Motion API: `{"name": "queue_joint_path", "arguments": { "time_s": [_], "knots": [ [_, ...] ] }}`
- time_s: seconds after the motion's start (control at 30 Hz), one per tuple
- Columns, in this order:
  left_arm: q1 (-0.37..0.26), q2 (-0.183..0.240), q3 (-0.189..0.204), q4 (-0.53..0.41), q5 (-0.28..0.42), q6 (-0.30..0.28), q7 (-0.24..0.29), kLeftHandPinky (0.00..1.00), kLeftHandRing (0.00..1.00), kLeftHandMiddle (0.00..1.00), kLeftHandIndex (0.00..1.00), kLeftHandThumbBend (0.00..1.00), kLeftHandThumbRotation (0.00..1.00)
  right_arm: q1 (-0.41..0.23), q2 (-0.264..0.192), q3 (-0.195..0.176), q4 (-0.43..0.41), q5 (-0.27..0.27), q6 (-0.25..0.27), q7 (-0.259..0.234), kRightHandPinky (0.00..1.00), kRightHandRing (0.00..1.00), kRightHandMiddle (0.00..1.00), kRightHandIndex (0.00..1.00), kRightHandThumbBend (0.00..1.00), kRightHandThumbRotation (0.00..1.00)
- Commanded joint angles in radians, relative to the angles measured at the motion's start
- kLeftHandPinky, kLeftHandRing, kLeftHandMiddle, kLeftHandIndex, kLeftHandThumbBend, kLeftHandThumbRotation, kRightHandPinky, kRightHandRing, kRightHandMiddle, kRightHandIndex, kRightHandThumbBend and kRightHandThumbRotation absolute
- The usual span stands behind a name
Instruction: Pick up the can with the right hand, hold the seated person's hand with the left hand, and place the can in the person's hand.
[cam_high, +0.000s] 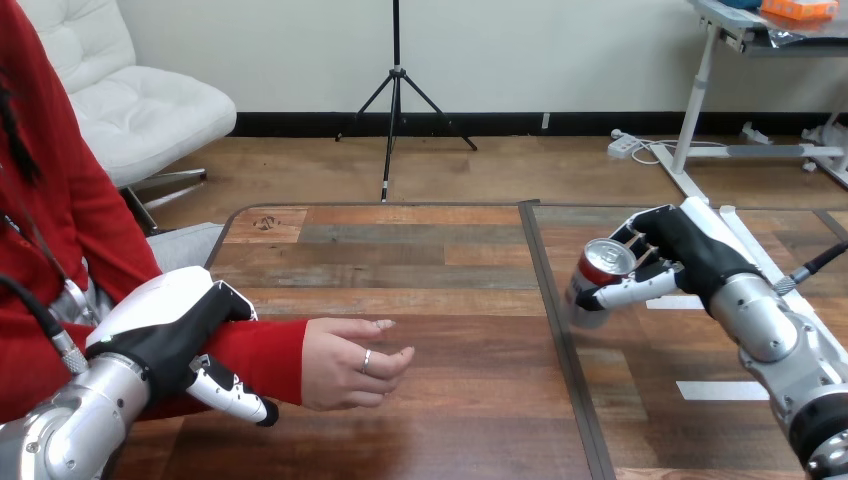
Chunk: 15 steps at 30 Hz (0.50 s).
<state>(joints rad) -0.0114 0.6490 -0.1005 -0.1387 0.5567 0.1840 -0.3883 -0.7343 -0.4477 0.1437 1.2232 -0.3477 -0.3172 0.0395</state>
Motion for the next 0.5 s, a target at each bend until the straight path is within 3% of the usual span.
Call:
{"name": "queue_joint_path", "arguments": {
  "time_s": [0.0, 0.47],
  "knots": [
    [-0.183, -0.009, 0.054, -0.109, -0.017, -0.053, 0.056, 0.17, 0.22, 0.30, 0.34, 0.85, 0.00, -0.058, 0.032, 0.001, -0.101, 0.012, -0.016, -0.011, 0.34, 0.40, 0.44, 0.46, 0.79, 0.00],
    [-0.227, -0.026, 0.031, -0.087, -0.023, -0.071, 0.056, 0.18, 0.24, 0.31, 0.35, 0.82, 0.00, -0.076, 0.079, 0.009, -0.125, 0.007, 0.000, -0.017, 0.33, 0.39, 0.44, 0.46, 0.77, 0.00]
  ]
}}
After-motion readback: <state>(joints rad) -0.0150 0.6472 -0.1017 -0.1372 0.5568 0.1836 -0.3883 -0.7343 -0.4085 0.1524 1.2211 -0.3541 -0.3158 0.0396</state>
